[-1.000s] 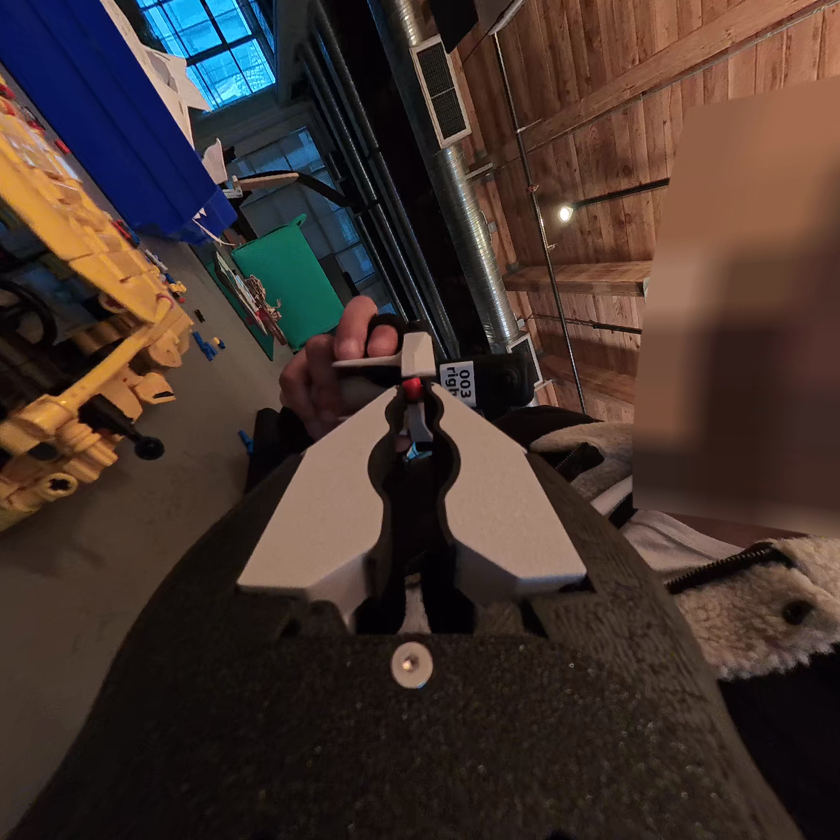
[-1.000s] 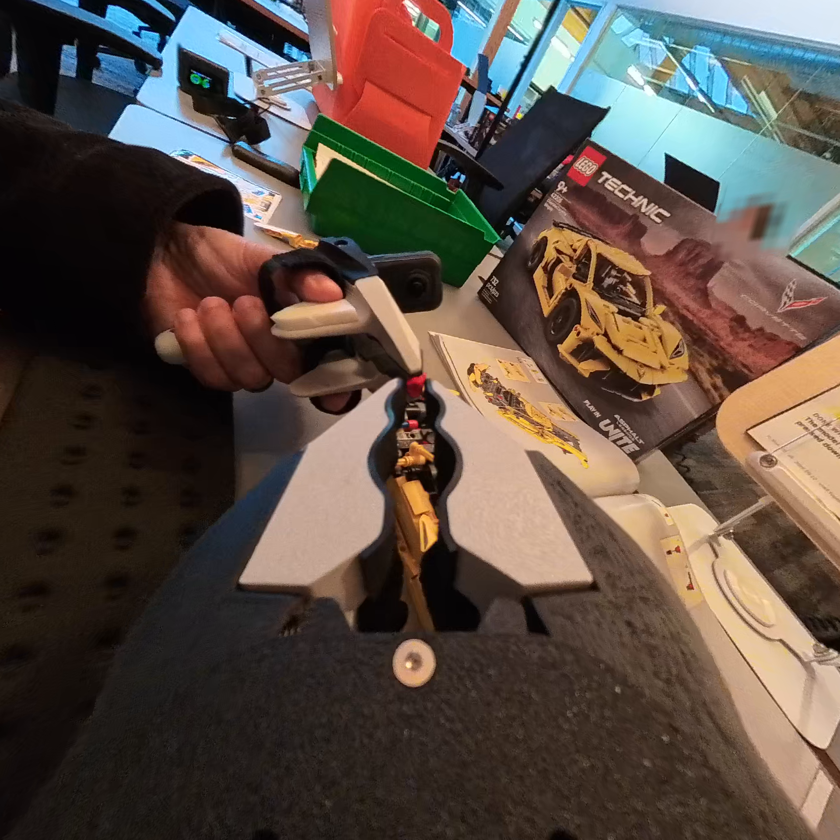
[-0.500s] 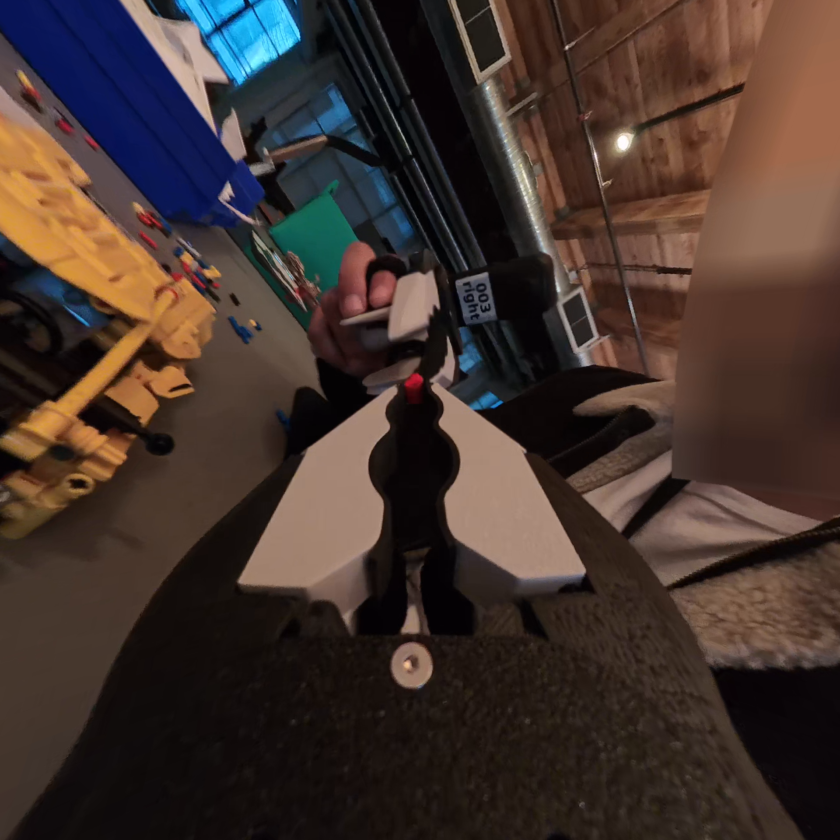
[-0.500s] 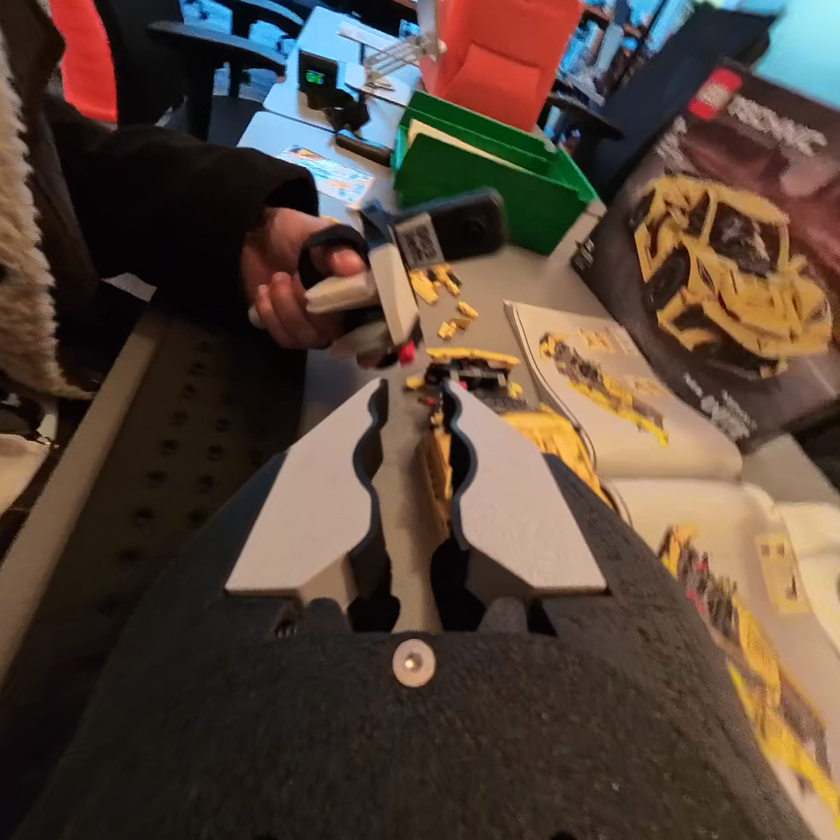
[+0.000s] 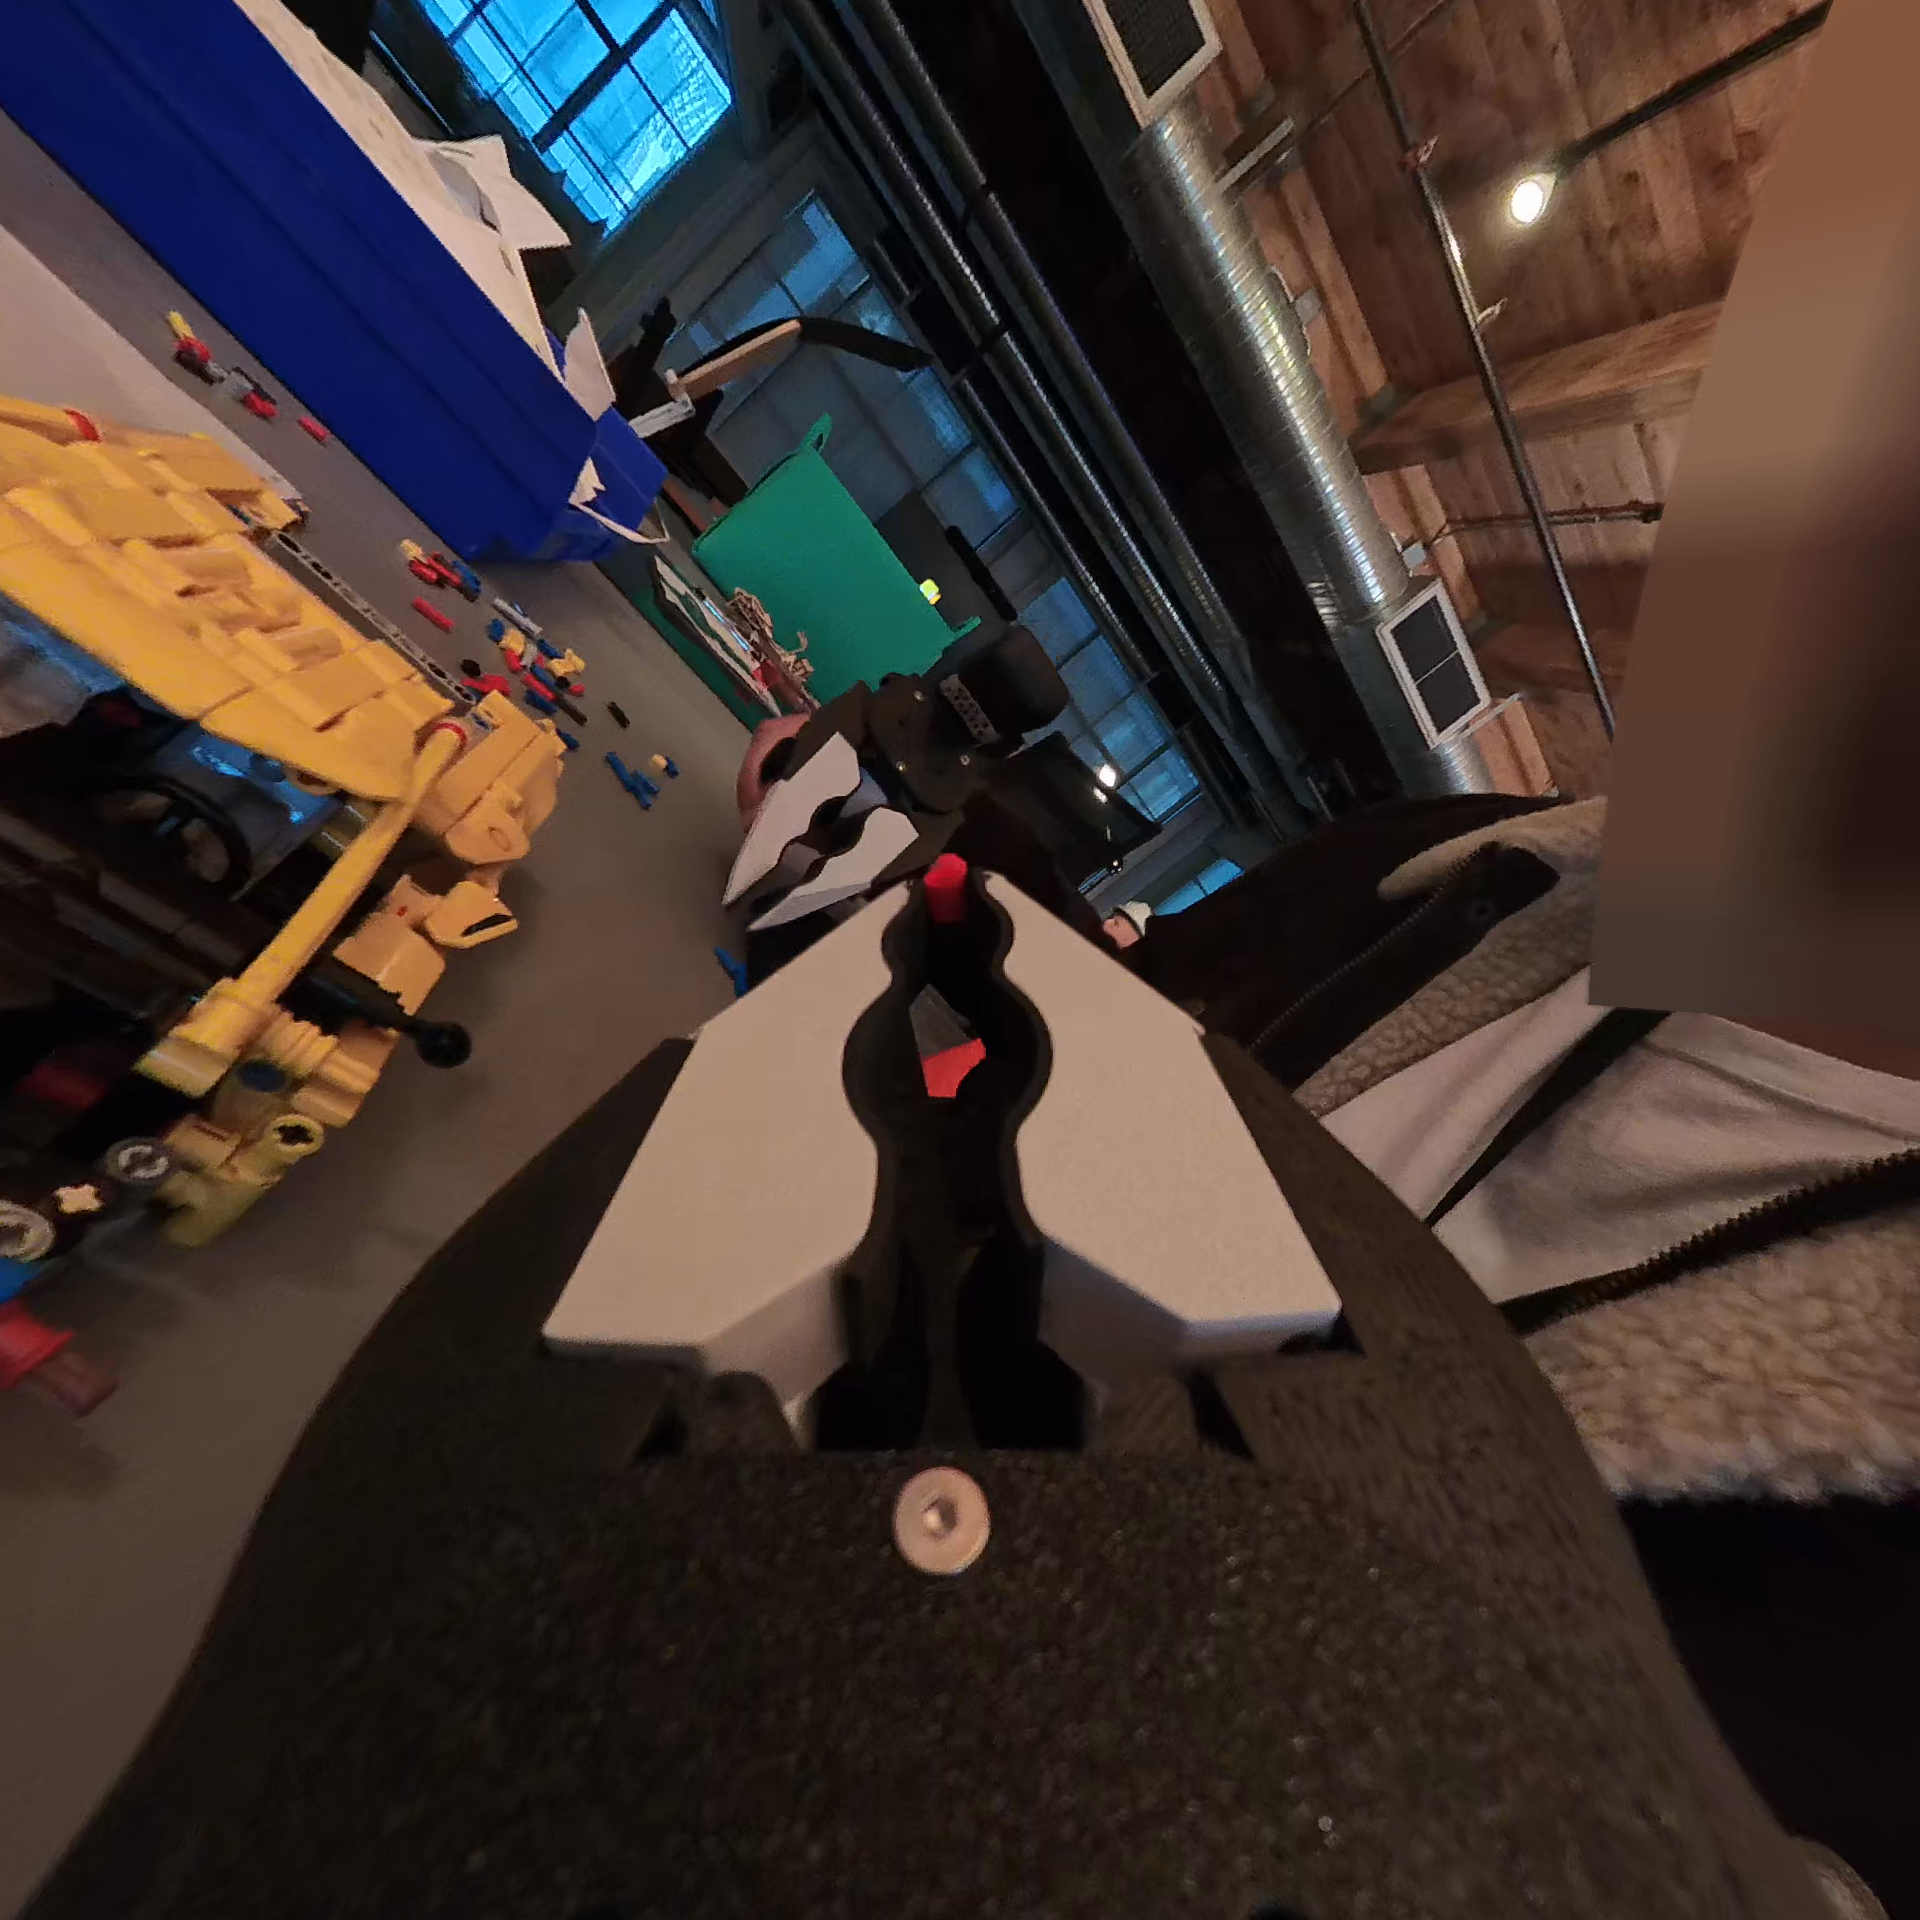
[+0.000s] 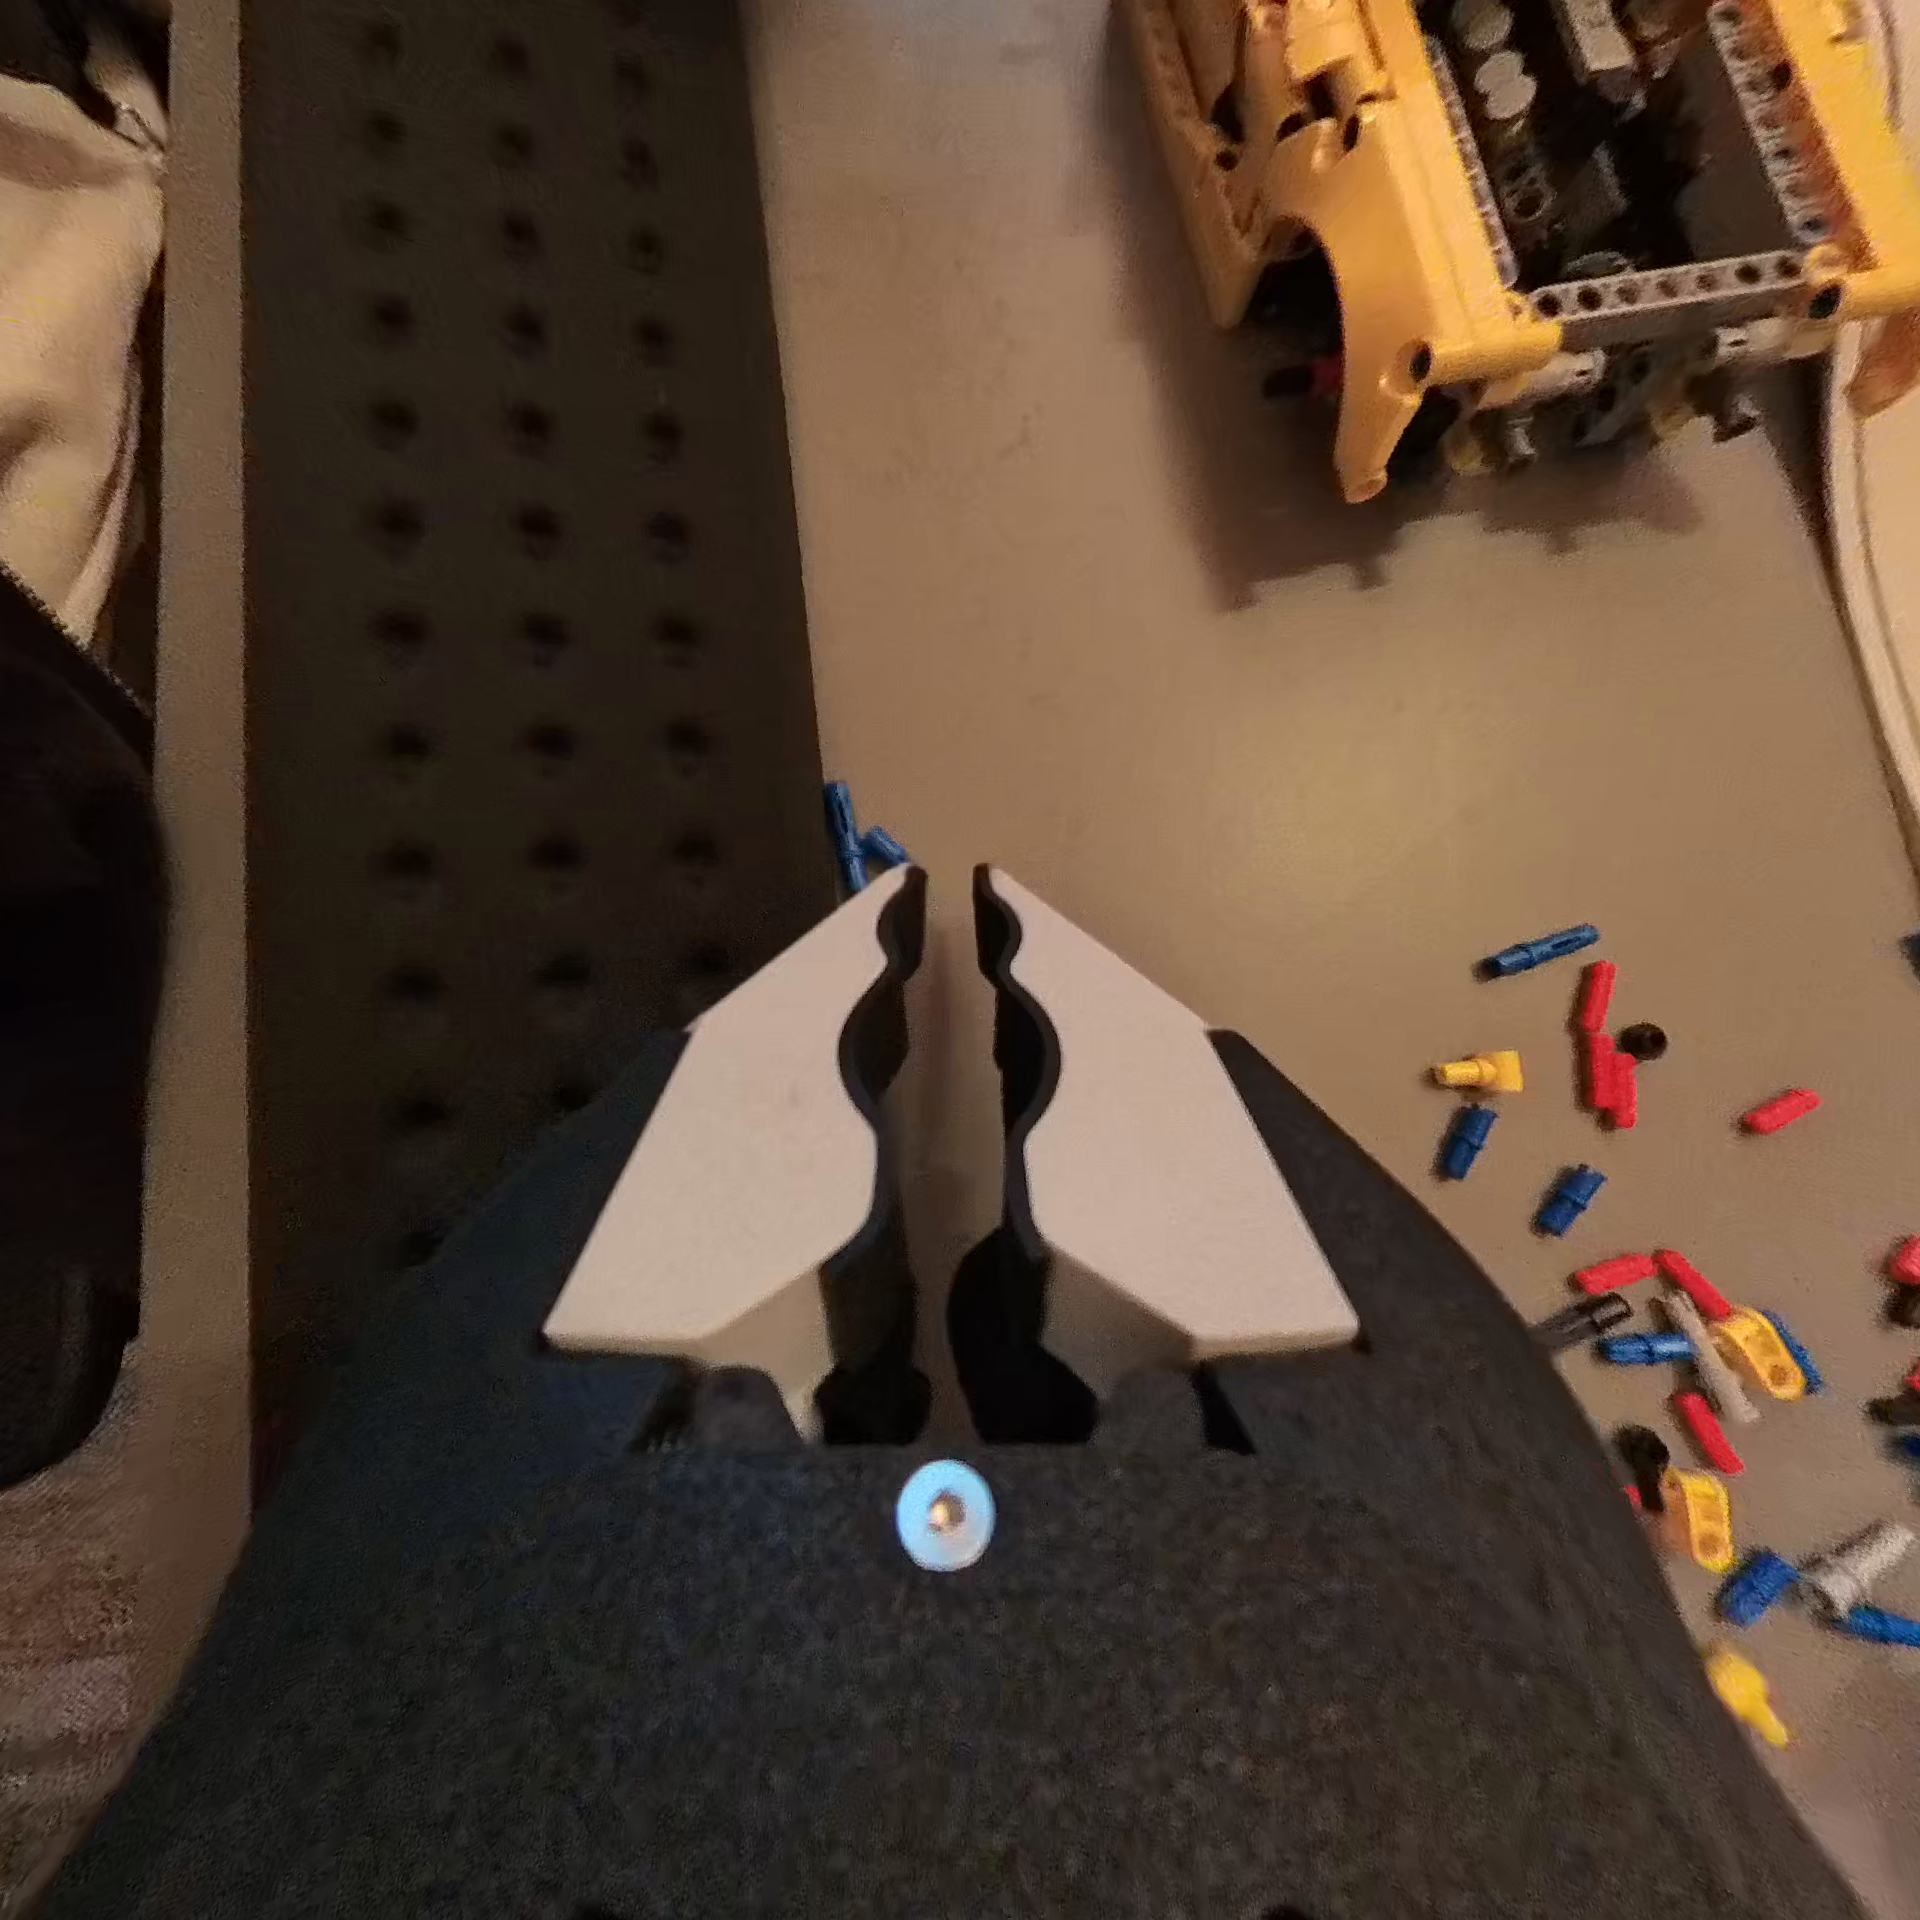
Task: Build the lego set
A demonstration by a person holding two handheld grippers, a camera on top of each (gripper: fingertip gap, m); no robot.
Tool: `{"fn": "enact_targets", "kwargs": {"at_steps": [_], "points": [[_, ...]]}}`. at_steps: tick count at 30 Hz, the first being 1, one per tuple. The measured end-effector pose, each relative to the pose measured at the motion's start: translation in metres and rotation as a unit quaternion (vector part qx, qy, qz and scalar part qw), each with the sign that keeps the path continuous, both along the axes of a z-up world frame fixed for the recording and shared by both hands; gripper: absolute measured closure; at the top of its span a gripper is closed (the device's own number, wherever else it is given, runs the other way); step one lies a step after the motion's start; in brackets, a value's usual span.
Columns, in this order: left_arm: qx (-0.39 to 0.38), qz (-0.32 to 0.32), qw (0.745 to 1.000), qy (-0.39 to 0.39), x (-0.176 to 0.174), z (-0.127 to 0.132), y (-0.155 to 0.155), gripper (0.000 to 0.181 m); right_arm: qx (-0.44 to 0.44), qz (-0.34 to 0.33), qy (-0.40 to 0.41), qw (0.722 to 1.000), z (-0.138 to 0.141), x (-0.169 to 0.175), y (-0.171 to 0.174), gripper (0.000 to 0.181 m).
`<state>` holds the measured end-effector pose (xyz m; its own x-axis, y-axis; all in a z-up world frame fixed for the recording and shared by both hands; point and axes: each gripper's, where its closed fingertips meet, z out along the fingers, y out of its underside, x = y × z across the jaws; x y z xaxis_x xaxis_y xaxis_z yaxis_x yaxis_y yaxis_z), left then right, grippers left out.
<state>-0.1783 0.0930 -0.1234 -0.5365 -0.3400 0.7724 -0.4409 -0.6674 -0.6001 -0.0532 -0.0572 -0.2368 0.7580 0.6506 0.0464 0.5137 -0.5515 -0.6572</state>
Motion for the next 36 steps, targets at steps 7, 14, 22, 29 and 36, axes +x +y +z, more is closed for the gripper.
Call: {"fn": "enact_targets", "kwargs": {"at_steps": [7,14,22,29,36], "points": [[0.011,0.004,1.0,0.0,0.0,-0.001,-0.001,0.174,-0.059,0.057,0.009,0.997,-0.014,-0.007,0.004,0.171],[0.007,0.005,1.0,0.002,0.001,-0.001,0.0,0.174,-0.024,0.008,-0.045,0.999,-0.016,0.011,0.028,0.178],[0.001,0.002,1.0,0.001,0.0,-0.001,-0.001,0.174,-0.035,-0.019,0.002,0.999,-0.008,-0.01,0.019,0.17],[-0.001,0.001,1.0,-0.001,-0.001,0.0,-0.002,0.174,-0.045,-0.038,-0.013,0.998,-0.015,0.0,0.025,0.168],[-0.001,0.0,1.0,0.0,-0.001,-0.001,-0.002,0.174,-0.039,-0.059,-0.008,0.997,-0.015,-0.001,0.038,0.16]]}}
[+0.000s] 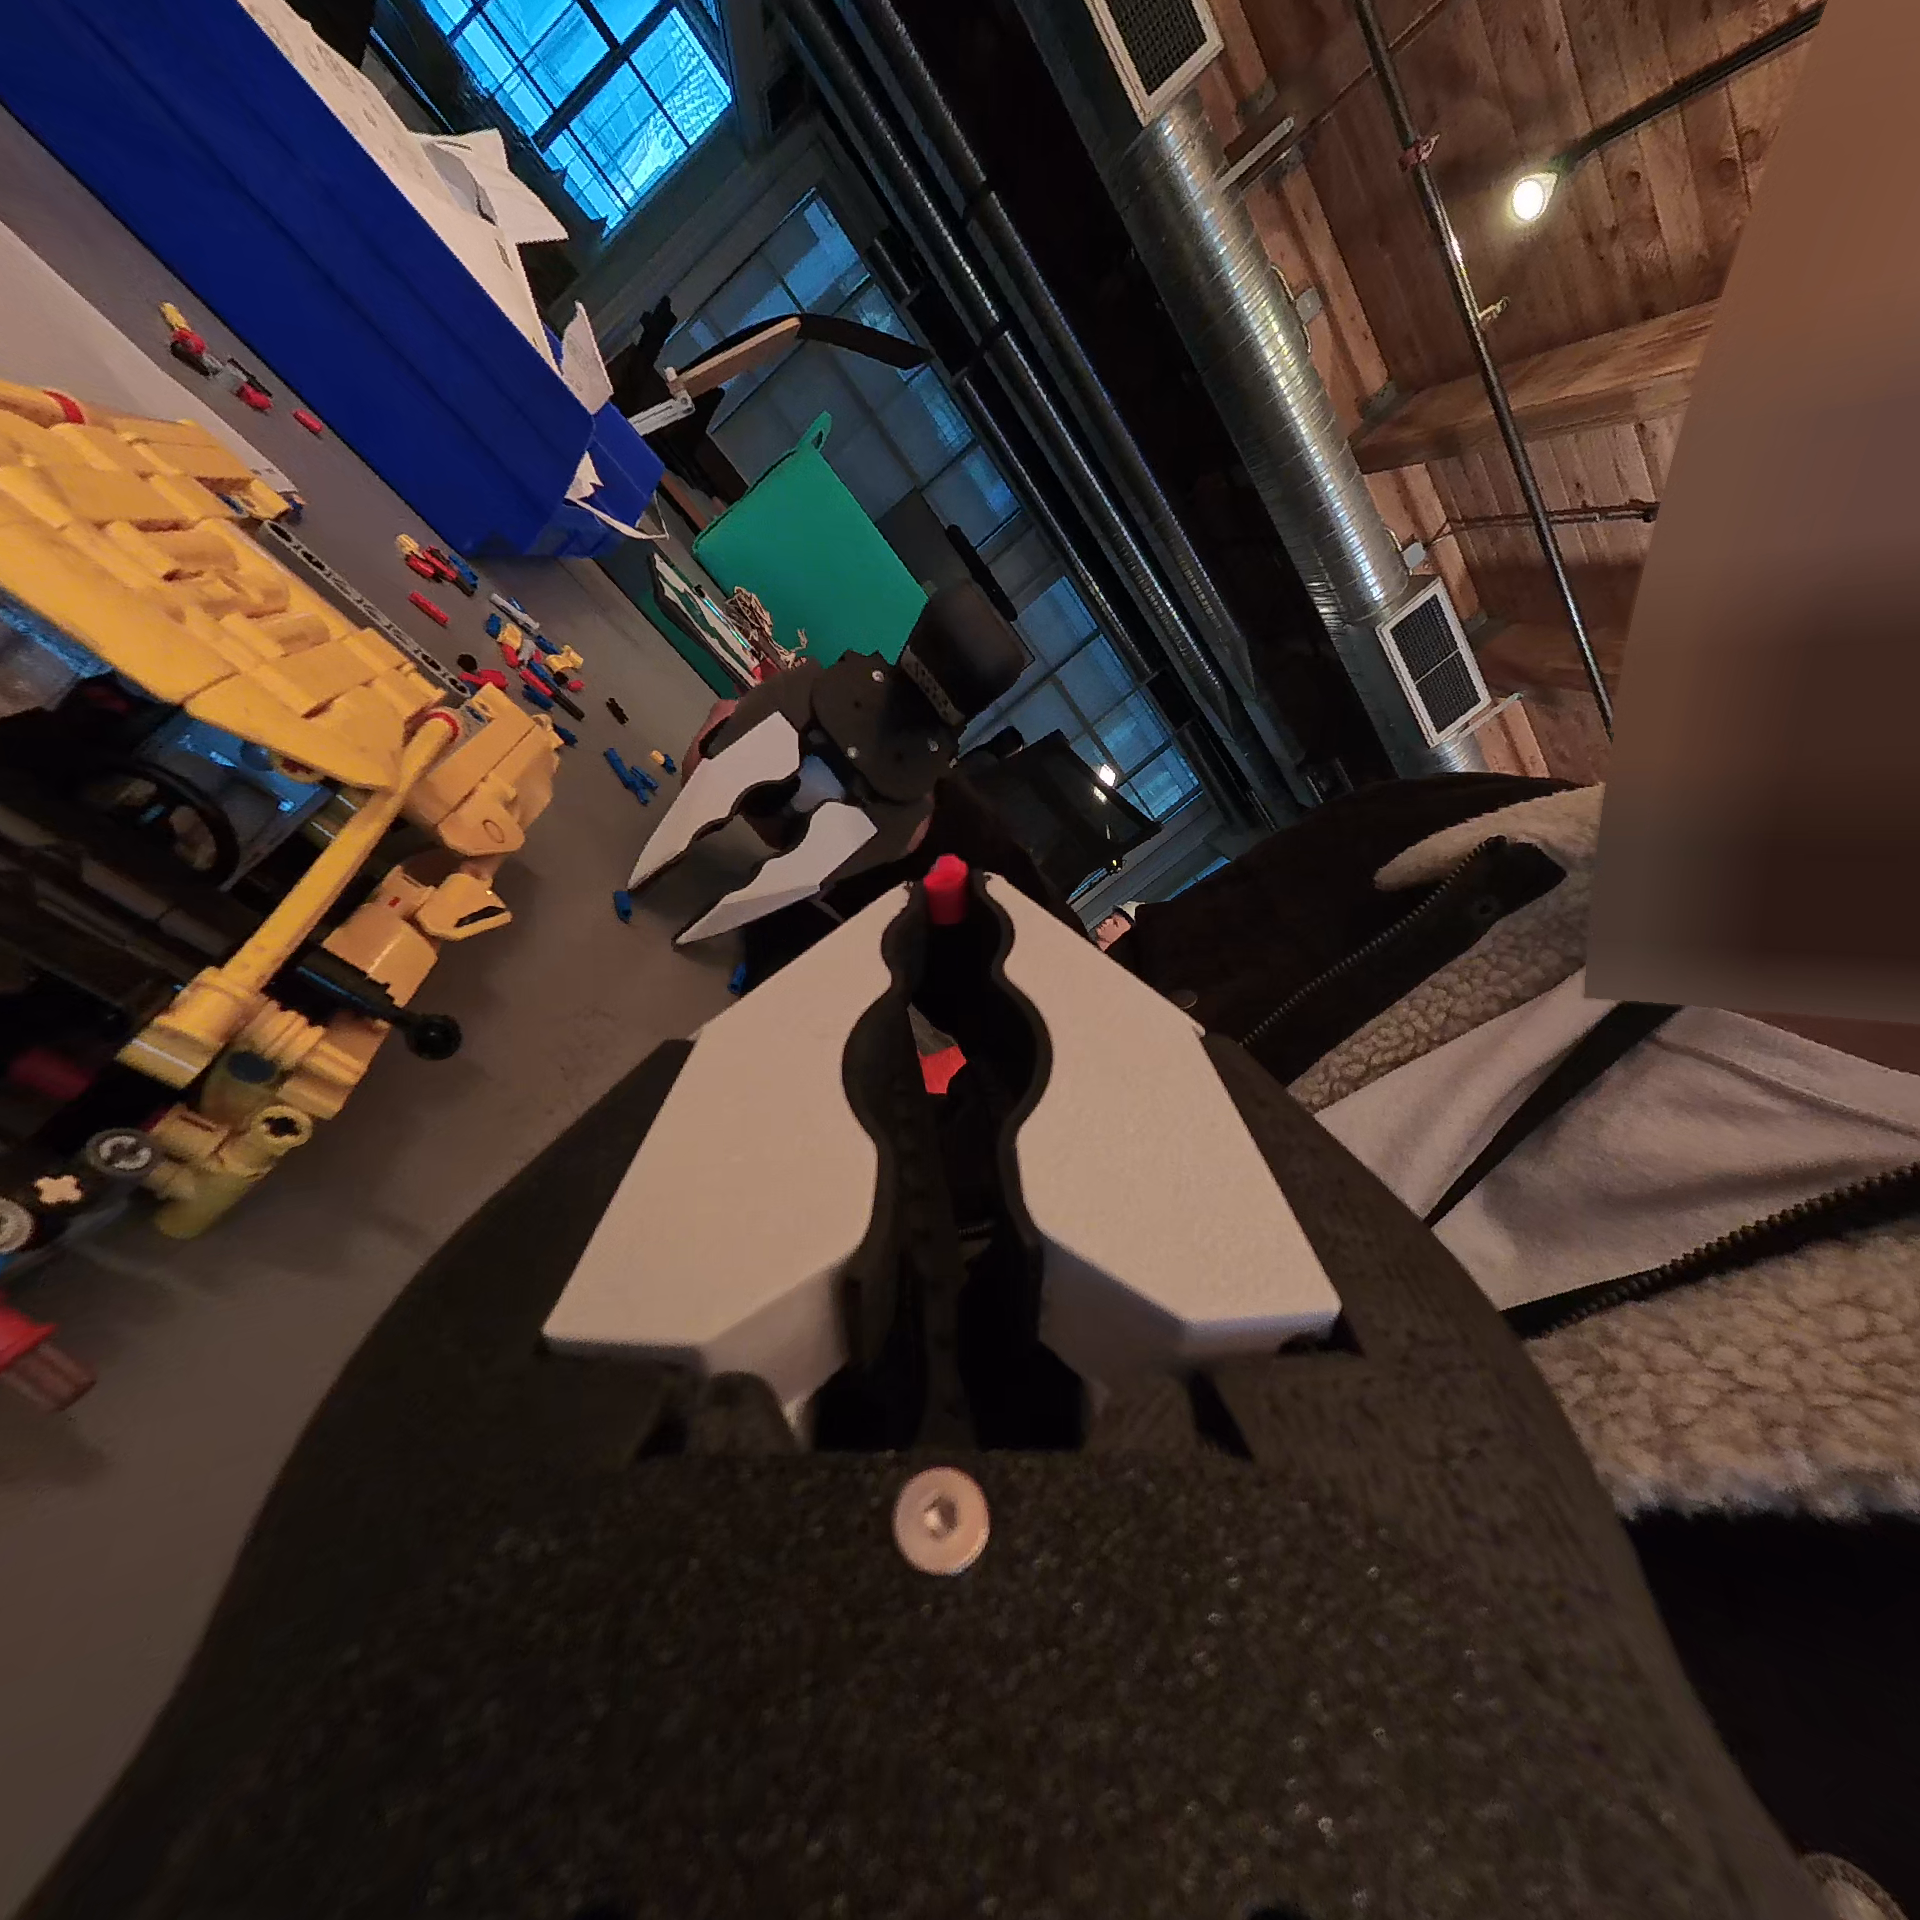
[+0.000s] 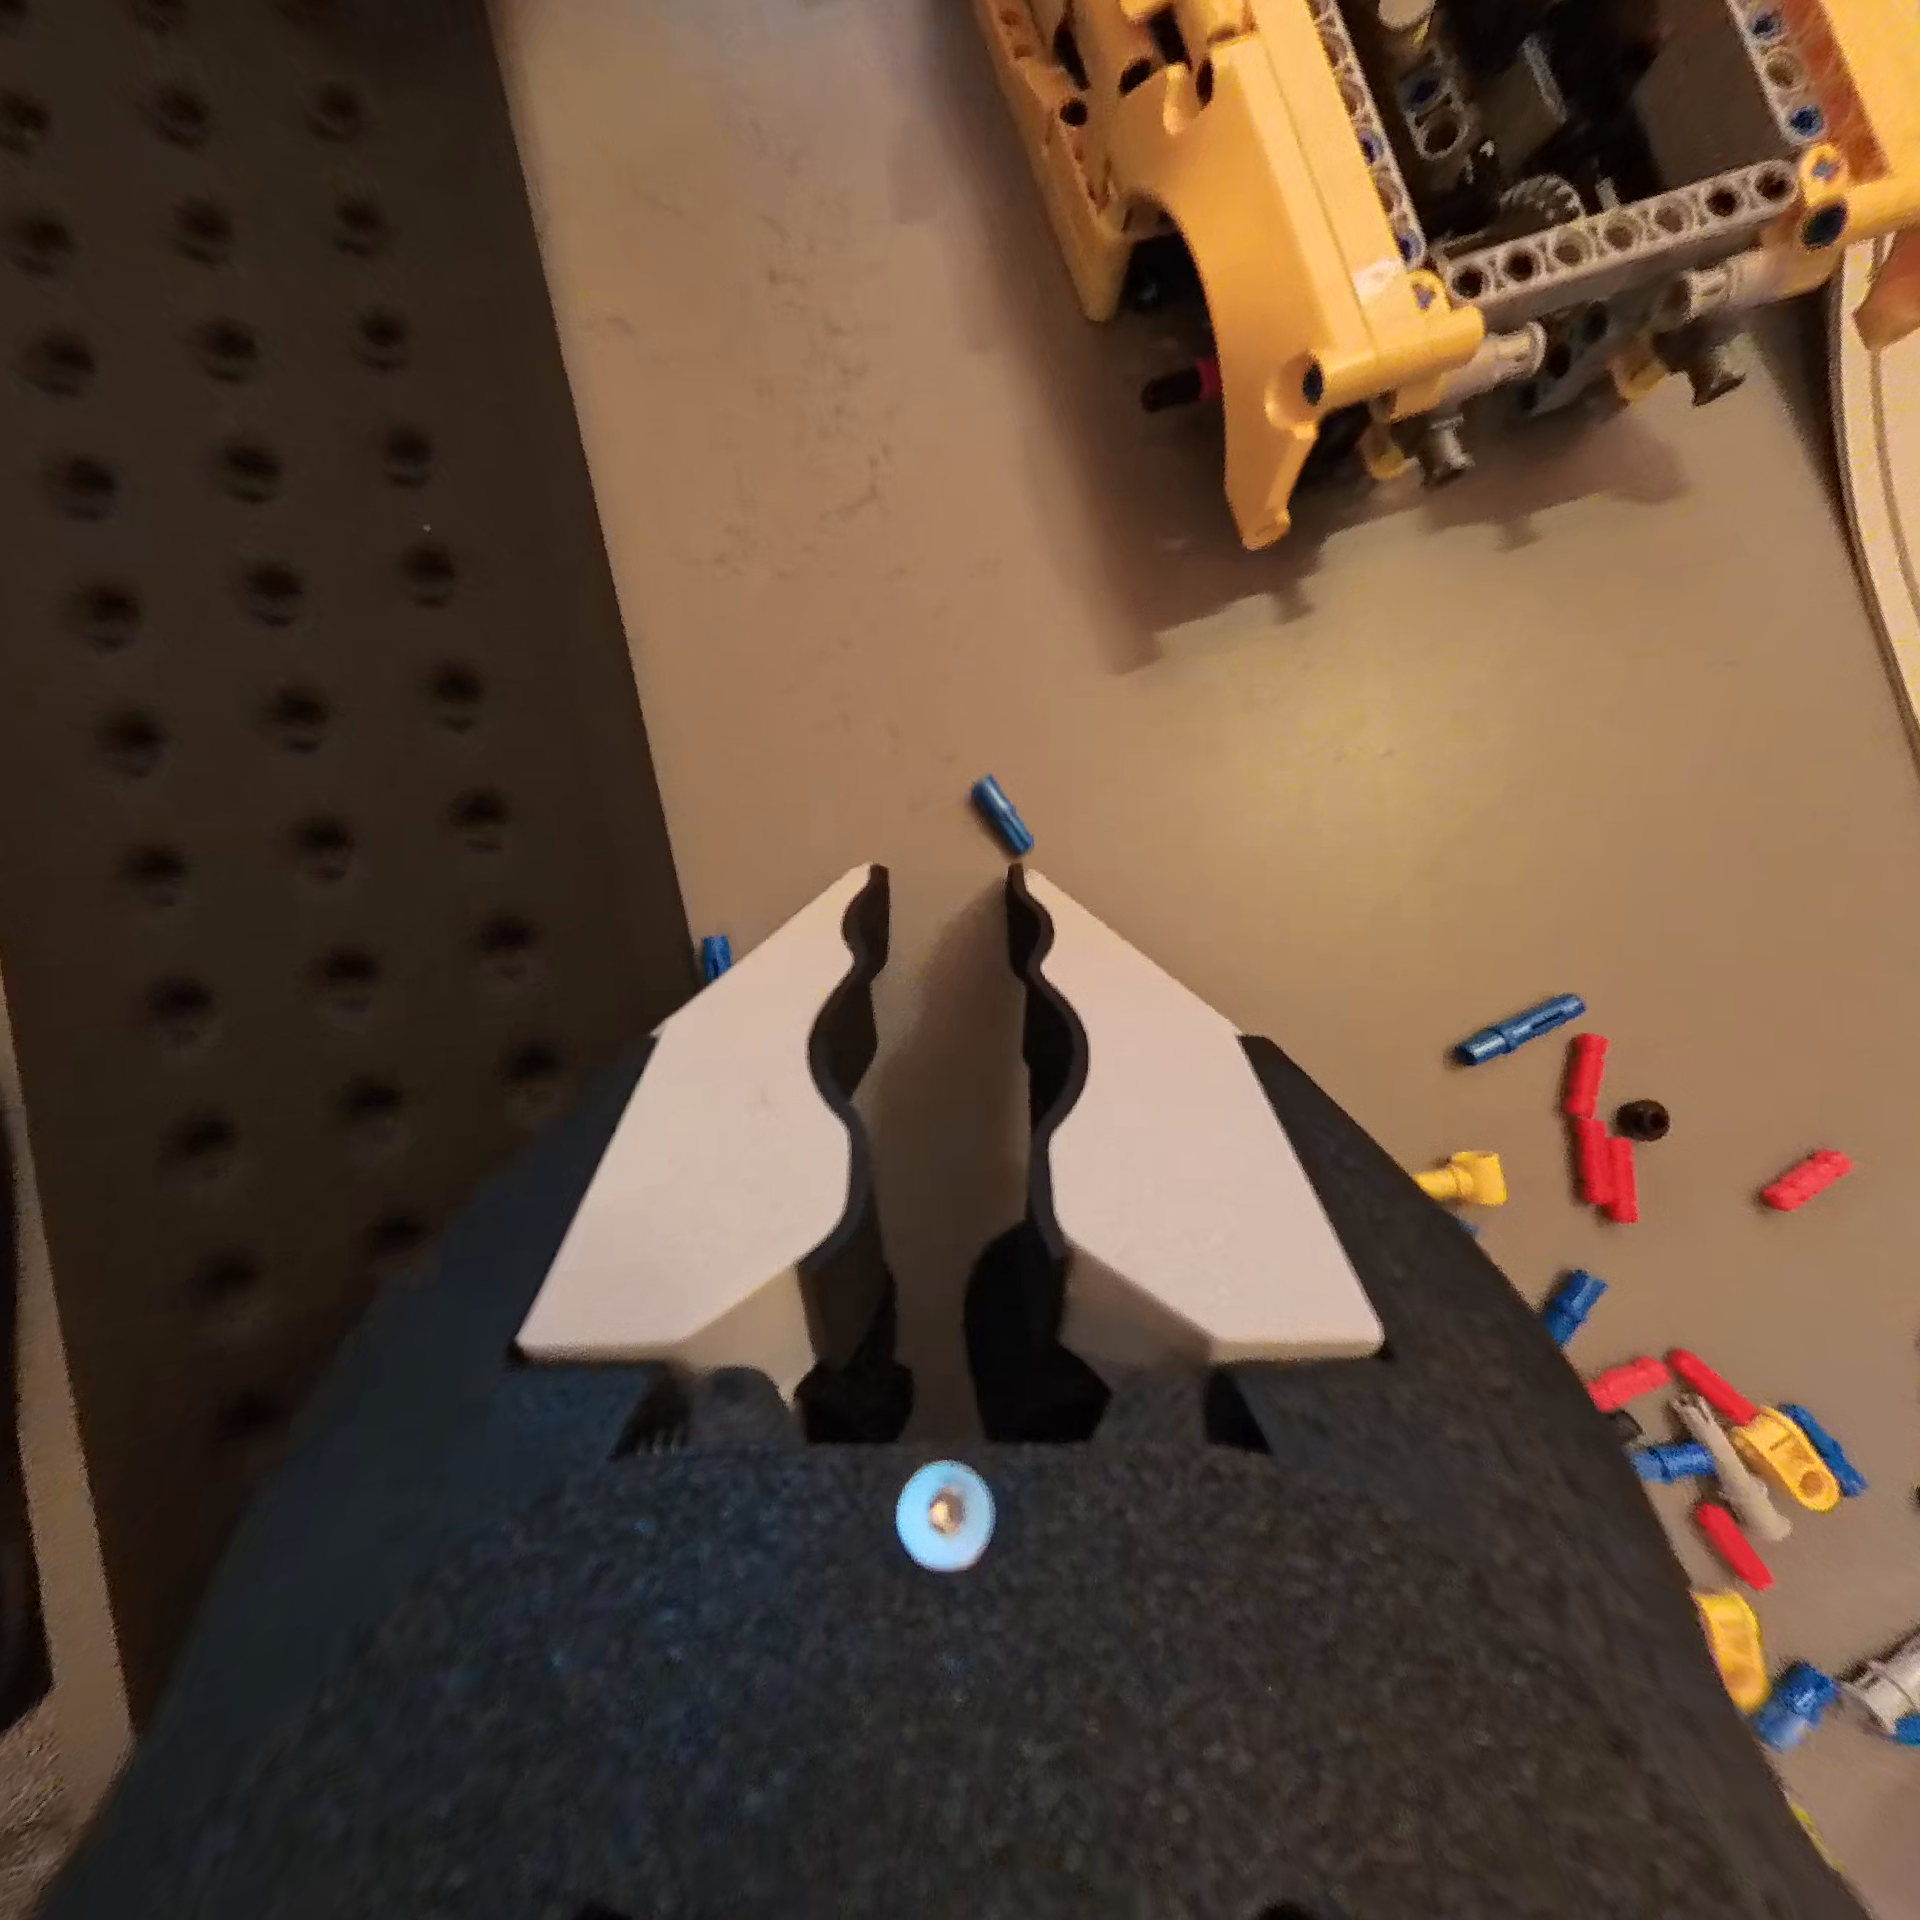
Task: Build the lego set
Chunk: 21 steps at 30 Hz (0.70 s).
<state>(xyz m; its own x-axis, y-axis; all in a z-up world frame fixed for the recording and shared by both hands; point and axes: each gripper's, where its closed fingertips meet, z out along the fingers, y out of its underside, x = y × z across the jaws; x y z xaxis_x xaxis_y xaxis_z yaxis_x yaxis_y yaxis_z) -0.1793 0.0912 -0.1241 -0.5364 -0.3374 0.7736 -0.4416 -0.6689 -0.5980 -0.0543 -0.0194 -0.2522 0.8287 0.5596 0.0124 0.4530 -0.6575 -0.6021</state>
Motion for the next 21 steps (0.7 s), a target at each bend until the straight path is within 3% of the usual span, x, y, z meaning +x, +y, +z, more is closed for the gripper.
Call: {"fn": "enact_targets", "kwargs": {"at_steps": [15,18,21], "points": [[-0.003,-0.001,1.0,-0.001,0.0,0.0,0.0,0.174,0.036,-0.031,0.019,0.999,0.0,-0.002,0.054,0.157],[-0.003,-0.001,1.0,-0.001,-0.001,0.001,0.0,0.174,0.042,-0.02,-0.002,0.999,0.0,0.0,0.055,0.167],[-0.004,-0.003,1.0,-0.003,-0.001,0.001,-0.001,0.174,0.051,-0.023,0.0,0.998,0.004,0.0,0.052,0.159]]}}
